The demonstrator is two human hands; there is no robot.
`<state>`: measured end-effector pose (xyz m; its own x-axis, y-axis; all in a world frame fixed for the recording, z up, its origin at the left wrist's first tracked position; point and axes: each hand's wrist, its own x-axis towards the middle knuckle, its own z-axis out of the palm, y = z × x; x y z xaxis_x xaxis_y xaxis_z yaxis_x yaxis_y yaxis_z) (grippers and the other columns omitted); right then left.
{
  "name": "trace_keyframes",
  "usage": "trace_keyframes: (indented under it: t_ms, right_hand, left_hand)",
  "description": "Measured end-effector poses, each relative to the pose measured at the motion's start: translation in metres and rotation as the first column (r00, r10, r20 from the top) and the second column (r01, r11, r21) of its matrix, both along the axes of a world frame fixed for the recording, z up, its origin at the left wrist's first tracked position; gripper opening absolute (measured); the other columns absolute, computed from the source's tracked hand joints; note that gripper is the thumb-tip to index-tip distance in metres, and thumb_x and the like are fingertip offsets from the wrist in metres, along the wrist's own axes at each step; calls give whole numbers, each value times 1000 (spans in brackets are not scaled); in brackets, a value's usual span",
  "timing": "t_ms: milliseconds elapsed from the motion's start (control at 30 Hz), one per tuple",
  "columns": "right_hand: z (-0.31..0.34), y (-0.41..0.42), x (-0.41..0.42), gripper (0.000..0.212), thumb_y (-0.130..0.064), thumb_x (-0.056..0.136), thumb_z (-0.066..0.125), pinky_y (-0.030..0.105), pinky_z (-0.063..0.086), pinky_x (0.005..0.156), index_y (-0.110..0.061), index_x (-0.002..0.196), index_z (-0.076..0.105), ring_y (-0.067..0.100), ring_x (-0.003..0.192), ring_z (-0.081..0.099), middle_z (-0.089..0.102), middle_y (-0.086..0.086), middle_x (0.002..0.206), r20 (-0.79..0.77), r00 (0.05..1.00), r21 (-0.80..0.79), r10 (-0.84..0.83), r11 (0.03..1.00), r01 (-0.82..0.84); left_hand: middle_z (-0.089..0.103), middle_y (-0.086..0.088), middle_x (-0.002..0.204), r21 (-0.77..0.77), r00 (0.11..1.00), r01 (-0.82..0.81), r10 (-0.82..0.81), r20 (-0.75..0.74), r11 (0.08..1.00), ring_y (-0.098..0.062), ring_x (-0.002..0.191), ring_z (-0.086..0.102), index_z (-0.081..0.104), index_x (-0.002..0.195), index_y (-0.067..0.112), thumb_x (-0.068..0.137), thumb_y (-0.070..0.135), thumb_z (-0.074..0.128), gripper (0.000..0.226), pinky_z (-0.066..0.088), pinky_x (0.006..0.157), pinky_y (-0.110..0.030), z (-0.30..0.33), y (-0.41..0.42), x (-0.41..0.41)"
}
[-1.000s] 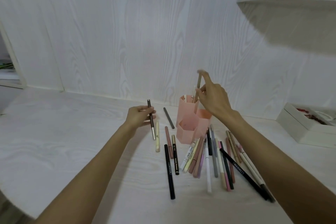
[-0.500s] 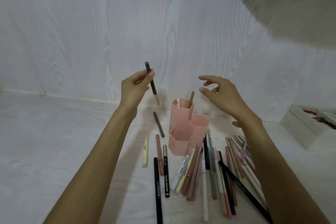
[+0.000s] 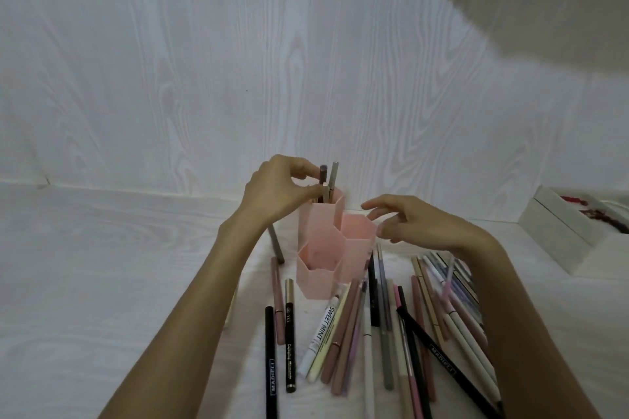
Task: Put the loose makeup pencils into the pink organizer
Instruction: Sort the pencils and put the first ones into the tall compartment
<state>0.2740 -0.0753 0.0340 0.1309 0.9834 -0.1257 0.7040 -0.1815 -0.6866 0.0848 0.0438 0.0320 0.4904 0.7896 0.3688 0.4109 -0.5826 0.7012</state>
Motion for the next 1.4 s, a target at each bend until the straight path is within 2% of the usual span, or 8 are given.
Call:
trace_keyframes:
  t_ms: [233, 333, 533, 633, 867, 1067, 1233, 1400]
  right_hand:
    - [-2, 2, -6, 65, -27, 77, 75, 19, 46, 82, -27, 134, 43, 2, 94, 61, 52, -10, 123, 23, 998, -52, 52, 997, -51]
    - [-2, 1, -5, 65, -22, 79, 73, 18, 48, 81, -27, 135, 42, 3, 94, 61, 52, -8, 123, 0, 999, -44, 48, 998, -48]
    - [-6, -7, 7, 44, -8, 86, 65, 17, 48, 55, -10, 128, 51, 10, 77, 63, 62, 5, 103, -4, 975, -164, -220, 962, 217]
    - [-17, -4, 1, 25, -15, 88, 63, 17, 44, 45, -1, 108, 64, 11, 61, 62, 66, 4, 82, 128, 946, -245, -298, 915, 321]
    - [-46, 5, -8, 36, -31, 84, 66, 22, 37, 48, -9, 63, 48, 15, 44, 47, 53, 6, 55, 289, 916, -241, -280, 904, 352]
    - [-48, 9, -9, 34, -26, 86, 65, 12, 30, 34, -10, 64, 45, 9, 33, 39, 47, 2, 49, 129, 941, -314, -312, 888, 337]
    - [-44, 6, -2, 35, -28, 88, 62, 20, 31, 41, -7, 63, 51, 14, 42, 38, 48, 1, 44, 42, 938, -345, -343, 877, 336]
    - [-28, -3, 5, 24, -25, 87, 65, 16, 45, 42, -2, 86, 67, 14, 58, 58, 66, 8, 72, -201, 870, -210, -450, 888, 410]
  left_hand:
    - [72, 28, 88, -275, 971, 217, -180, 155, 937, 18, 88, 62, 73, 94, 38, 84, 50, 64, 18, 43, 67, 3, -9, 9, -8]
    - [70, 23, 94, -295, 985, 153, -119, 128, 943, 9, 91, 63, 70, 101, 34, 88, 57, 52, 31, 48, 81, -16, -8, 18, -19]
    - [67, -9, 92, -213, 648, -471, 173, -742, 856, -27, 94, 67, 58, 105, 8, 82, 42, 71, 43, 53, 93, -40, -29, 34, -77]
    - [59, -5, 63, -292, 633, -485, 100, -767, 825, -21, 62, 62, 52, 83, 7, 80, 40, 73, 39, 56, 85, -34, -43, 30, -79]
    - [70, -8, 83, -414, 807, -336, 32, -589, 846, -20, 75, 70, 66, 93, 4, 89, 23, 66, 20, 59, 69, -32, -47, 31, -66]
    - [68, -10, 91, -402, 989, -126, 145, 17, 907, -10, 72, 65, 65, 97, 4, 94, 21, 58, 19, 53, 58, -22, -9, 26, -71]
    - [68, -1, 93, -82, 764, -115, 141, 630, 990, -5, 74, 71, 61, 103, 7, 95, 23, 58, 19, 56, 64, -17, 30, 5, -69]
    - [66, 1, 92, -20, 688, -73, 64, 723, 997, -4, 80, 72, 60, 104, 5, 96, 20, 57, 18, 55, 69, -17, 34, -12, -50]
